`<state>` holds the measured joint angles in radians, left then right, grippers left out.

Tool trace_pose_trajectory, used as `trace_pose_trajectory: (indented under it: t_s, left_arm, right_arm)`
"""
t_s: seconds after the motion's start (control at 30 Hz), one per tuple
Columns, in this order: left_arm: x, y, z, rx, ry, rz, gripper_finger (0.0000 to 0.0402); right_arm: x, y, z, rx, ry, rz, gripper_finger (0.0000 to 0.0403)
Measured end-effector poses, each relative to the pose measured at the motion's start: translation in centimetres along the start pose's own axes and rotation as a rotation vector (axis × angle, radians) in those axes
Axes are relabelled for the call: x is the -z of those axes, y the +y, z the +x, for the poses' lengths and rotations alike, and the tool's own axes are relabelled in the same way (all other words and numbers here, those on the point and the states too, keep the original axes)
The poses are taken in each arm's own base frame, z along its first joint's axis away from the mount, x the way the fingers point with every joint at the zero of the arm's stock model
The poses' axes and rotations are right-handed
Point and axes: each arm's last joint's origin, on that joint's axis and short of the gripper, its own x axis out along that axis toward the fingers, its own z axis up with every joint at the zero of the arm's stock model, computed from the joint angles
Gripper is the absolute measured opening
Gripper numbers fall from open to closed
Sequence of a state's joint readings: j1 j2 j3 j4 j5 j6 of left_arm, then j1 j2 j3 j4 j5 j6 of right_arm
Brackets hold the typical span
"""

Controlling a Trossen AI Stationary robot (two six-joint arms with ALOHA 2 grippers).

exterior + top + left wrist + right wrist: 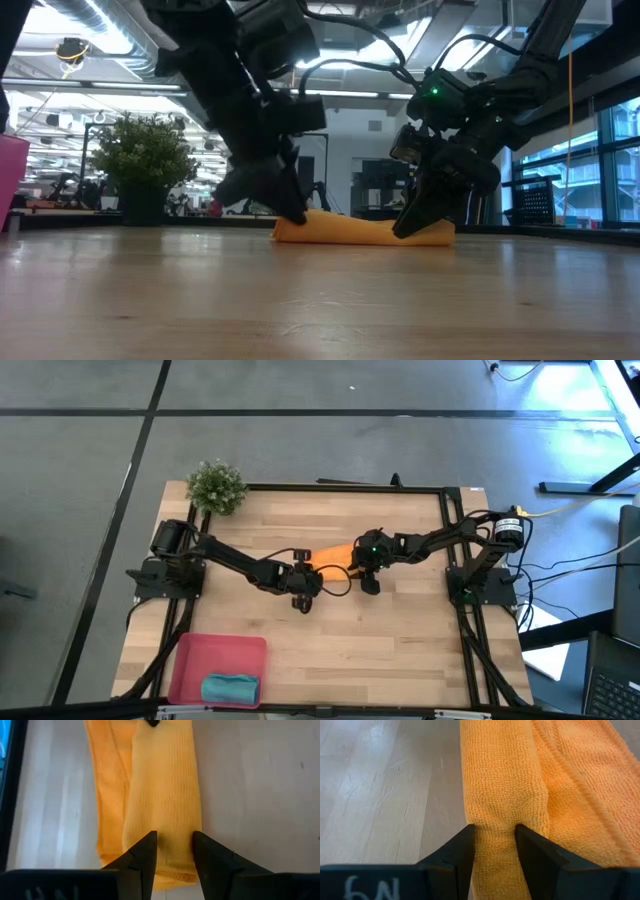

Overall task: Roll microfiber towels into tight, uniform cylinder then place into a basket
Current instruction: Roll the orange microfiber towel

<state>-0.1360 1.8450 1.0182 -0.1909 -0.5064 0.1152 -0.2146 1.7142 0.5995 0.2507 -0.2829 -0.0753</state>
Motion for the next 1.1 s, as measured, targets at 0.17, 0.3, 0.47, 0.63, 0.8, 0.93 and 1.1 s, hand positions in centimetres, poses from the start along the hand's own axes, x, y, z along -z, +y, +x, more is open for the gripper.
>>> trace_pose_trajectory:
  t_s: [0.17,0.3,0.47,0.63,0.8,0.93,1.1]
  left_arm:
    - [0.0,-0.2,0.0,0.067,-0.004,-0.006,0.0117]
    - [0.2,-0.2,0.1,0.079,0.008,-0.003,0.0117]
    - [1.6,0.1,0.8,0.071,0.055,-0.056,0.0117]
    - [2.1,0.3,1.0,0.069,0.066,-0.077,0.0105]
    - [2.2,0.2,1.1,0.082,0.072,-0.064,0.0040]
    - [2.2,0.1,1.2,0.095,0.073,-0.078,0.0007]
    - [2.2,0.1,1.3,0.124,0.074,-0.084,0.0002]
  right_arm:
    - [0.0,0.0,0.0,-0.001,0.000,0.000,0.0147]
    - [0.0,0.0,0.0,-0.002,-0.001,0.000,0.0147]
    - [0.0,0.0,0.0,-0.004,-0.001,0.000,0.0147]
    - [0.0,0.0,0.0,-0.004,-0.002,0.000,0.0147]
    - [0.0,0.0,0.0,-0.005,-0.002,-0.001,0.0147]
    - [0.0,0.0,0.0,-0.005,-0.004,0.001,0.0147]
    - [-0.1,0.0,0.0,-0.006,-0.007,0.067,0.0147]
